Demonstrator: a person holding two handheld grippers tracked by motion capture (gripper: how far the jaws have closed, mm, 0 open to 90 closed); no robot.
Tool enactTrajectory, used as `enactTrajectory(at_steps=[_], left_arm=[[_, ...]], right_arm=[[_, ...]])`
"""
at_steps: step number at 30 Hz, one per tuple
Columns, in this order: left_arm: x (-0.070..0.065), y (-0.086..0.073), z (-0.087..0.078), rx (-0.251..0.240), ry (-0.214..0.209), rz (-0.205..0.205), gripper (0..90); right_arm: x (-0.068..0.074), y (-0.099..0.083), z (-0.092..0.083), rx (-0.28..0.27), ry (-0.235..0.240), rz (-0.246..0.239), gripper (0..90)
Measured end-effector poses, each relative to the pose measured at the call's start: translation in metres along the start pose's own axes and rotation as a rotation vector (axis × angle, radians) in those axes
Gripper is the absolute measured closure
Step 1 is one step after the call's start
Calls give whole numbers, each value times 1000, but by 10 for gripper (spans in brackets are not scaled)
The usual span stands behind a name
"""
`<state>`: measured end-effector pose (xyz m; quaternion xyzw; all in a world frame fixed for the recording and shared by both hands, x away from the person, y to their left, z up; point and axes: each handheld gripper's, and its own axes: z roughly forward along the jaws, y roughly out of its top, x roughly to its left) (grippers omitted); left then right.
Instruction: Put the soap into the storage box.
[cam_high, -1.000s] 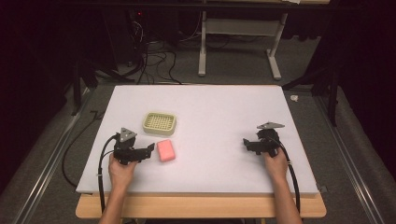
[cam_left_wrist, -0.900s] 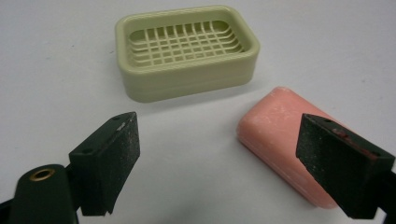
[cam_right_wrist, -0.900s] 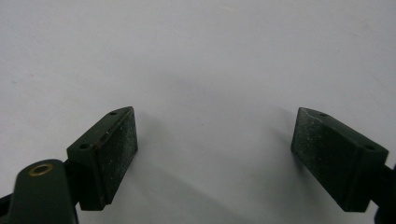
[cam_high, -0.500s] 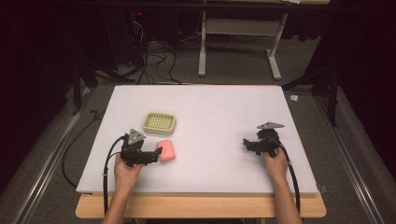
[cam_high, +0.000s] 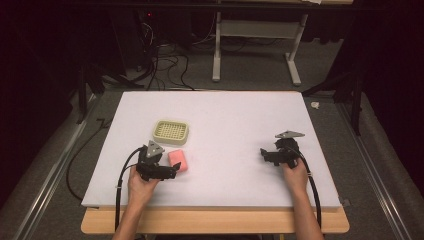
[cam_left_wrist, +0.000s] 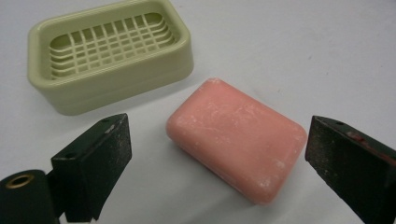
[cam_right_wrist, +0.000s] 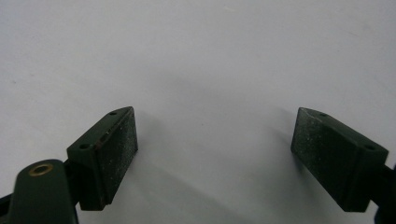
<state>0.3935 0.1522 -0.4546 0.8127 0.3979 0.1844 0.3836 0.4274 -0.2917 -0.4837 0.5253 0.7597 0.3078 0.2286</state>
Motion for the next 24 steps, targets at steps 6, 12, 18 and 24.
enactTrajectory(at_steps=[6, 12, 18, 24], left_arm=[[-6, 1, 10, 33, -10, 35, 55], [-8, 1, 19, 58, -14, 52, 25], [-9, 1, 26, 72, -16, 61, 11], [-8, 2, 30, 75, -21, 51, 6]], right_arm=[[0, 0, 0, 0, 0, -1, 153], [0, 0, 0, 0, 0, 0, 152], [0, 0, 0, 0, 0, 1, 153], [0, 0, 0, 0, 1, 1, 153]])
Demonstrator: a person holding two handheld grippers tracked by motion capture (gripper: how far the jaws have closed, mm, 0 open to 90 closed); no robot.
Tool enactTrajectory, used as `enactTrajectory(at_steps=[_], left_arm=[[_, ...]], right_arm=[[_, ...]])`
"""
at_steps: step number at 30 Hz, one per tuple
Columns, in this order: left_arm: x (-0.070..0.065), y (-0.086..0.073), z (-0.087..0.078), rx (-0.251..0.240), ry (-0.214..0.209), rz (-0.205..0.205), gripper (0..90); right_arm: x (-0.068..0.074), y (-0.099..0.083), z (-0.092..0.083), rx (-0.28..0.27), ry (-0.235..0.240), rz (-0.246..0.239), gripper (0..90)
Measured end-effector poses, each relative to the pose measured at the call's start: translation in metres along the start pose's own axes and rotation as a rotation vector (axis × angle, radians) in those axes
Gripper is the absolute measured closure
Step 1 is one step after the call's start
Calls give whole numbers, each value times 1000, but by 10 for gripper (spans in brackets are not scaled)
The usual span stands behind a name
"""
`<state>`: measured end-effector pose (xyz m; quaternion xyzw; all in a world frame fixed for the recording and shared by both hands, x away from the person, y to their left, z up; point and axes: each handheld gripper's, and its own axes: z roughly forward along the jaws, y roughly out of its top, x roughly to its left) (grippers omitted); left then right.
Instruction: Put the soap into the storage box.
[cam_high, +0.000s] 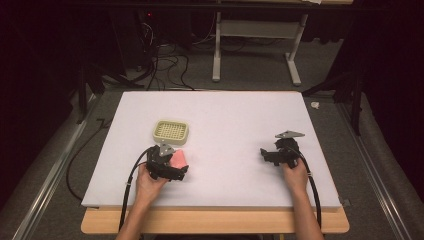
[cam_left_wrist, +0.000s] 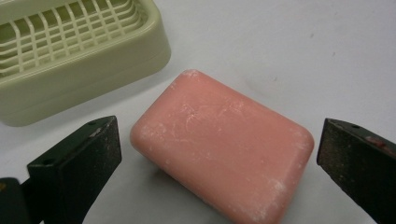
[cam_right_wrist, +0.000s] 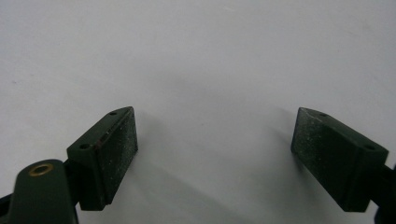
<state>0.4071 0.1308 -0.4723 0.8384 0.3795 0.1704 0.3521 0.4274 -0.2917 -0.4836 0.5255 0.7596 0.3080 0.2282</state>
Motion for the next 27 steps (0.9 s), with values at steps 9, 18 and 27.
enactTrajectory(at_steps=[9, 18, 27], left_arm=[[1, 1, 8, 9, -3, 4, 6], [0, 2, 13, 22, -5, 7, 8], [-1, 3, 21, 37, 8, 13, 22]], right_arm=[[0, 0, 0, 0, 0, 0, 153], [0, 0, 0, 0, 0, 0, 152], [0, 0, 0, 0, 0, 0, 152]])
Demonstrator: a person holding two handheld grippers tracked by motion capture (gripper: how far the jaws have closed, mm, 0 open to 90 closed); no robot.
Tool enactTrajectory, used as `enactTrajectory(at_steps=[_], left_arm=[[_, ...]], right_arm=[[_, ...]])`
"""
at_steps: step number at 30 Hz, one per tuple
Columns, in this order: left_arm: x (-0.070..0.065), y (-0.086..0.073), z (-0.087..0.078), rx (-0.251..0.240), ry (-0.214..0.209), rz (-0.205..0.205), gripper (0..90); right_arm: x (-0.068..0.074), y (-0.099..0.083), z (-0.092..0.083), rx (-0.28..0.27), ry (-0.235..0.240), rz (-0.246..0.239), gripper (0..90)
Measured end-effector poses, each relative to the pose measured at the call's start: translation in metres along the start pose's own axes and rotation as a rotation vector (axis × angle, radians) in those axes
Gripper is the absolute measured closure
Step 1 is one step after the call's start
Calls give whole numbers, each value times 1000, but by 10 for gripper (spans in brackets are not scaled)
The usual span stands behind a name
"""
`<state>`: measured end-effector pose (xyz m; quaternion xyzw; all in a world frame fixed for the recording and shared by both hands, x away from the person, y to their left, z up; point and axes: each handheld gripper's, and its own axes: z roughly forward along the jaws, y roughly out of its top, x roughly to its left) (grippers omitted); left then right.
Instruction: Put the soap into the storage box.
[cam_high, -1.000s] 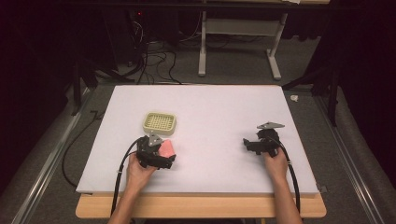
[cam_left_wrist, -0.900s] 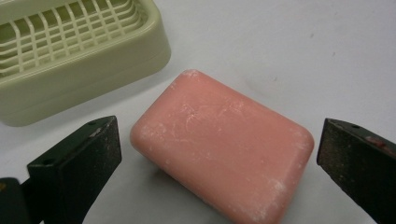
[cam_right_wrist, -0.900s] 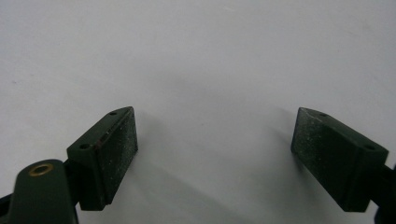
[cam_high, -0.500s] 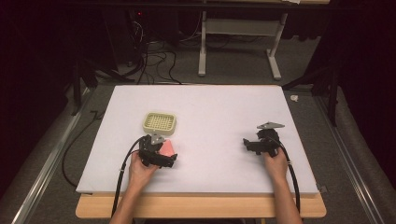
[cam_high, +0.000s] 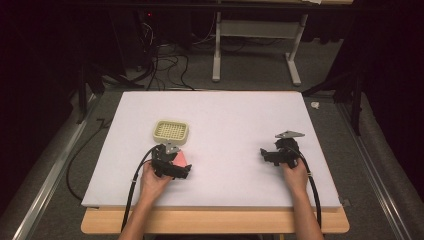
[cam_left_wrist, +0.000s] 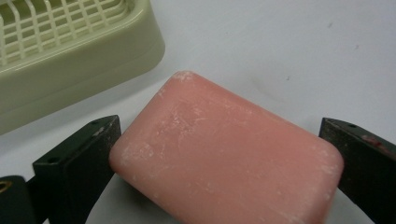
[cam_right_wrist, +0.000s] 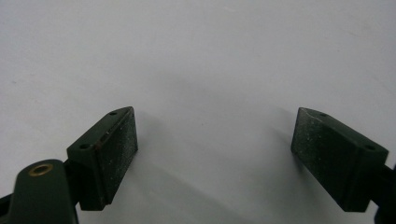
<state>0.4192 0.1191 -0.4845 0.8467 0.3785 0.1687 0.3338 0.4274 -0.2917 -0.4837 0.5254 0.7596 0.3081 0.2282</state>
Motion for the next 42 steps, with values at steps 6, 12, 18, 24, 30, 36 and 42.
enactTrajectory(at_steps=[6, 12, 18, 24, 30, 36, 42], left_arm=[[0, 0, 1, -3, 0, 0, 24], [-1, 0, 0, -2, 8, 7, 28], [-2, 0, 0, -2, 16, 1, 30], [-4, 1, -1, -2, 24, 4, 31], [-4, 2, -6, -12, 25, -1, 32], [-3, 4, -13, -15, 40, -4, 32], [-1, 5, -20, -21, 57, -18, 32]], right_arm=[[0, 0, 0, 0, 0, 0, 153], [0, 0, 0, 0, -1, 1, 153], [0, 0, 0, 0, 0, -2, 153], [0, 0, 0, 0, 0, 0, 153], [0, 0, 0, 0, 0, 0, 153], [0, 0, 0, 0, 0, 0, 153], [0, 0, 0, 0, 0, 0, 153]])
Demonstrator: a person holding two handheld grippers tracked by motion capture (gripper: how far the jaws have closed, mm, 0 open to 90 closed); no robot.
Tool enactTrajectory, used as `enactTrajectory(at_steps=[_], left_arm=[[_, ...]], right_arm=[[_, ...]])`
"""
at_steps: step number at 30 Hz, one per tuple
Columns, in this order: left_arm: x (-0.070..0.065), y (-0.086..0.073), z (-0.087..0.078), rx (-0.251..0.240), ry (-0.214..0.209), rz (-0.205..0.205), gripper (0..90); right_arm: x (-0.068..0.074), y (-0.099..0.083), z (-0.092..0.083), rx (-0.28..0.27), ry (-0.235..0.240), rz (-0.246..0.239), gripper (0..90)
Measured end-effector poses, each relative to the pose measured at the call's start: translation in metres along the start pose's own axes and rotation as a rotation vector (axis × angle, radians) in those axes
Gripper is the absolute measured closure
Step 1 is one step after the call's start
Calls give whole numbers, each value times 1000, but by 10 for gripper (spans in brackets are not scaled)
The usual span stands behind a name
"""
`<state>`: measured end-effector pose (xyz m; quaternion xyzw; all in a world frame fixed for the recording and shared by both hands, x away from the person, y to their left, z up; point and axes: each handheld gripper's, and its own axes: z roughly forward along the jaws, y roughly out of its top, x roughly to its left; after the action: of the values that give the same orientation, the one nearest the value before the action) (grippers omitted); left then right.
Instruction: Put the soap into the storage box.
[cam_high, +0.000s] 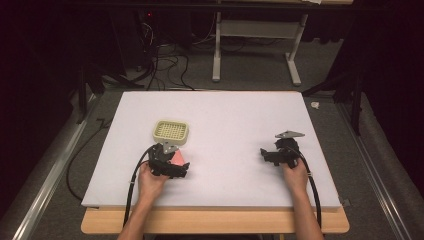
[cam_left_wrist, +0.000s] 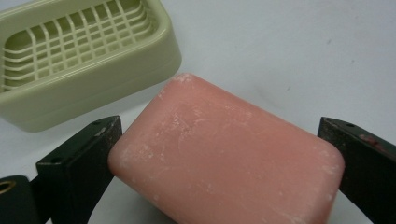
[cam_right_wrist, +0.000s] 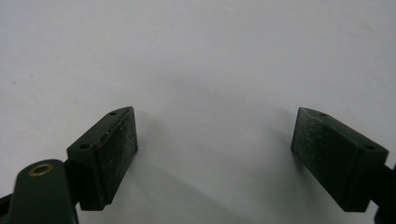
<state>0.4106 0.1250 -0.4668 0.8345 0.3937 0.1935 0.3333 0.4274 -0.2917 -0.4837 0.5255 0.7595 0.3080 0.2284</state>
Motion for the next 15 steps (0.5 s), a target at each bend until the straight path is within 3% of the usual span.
enactTrajectory(at_steps=[8, 15], left_arm=[[7, 1, -8, -14, 6, -47, 32], [9, 9, -12, -15, 26, -43, 32]], right_arm=[[0, 0, 0, 0, 1, 0, 152], [0, 0, 0, 0, 0, 0, 152]])
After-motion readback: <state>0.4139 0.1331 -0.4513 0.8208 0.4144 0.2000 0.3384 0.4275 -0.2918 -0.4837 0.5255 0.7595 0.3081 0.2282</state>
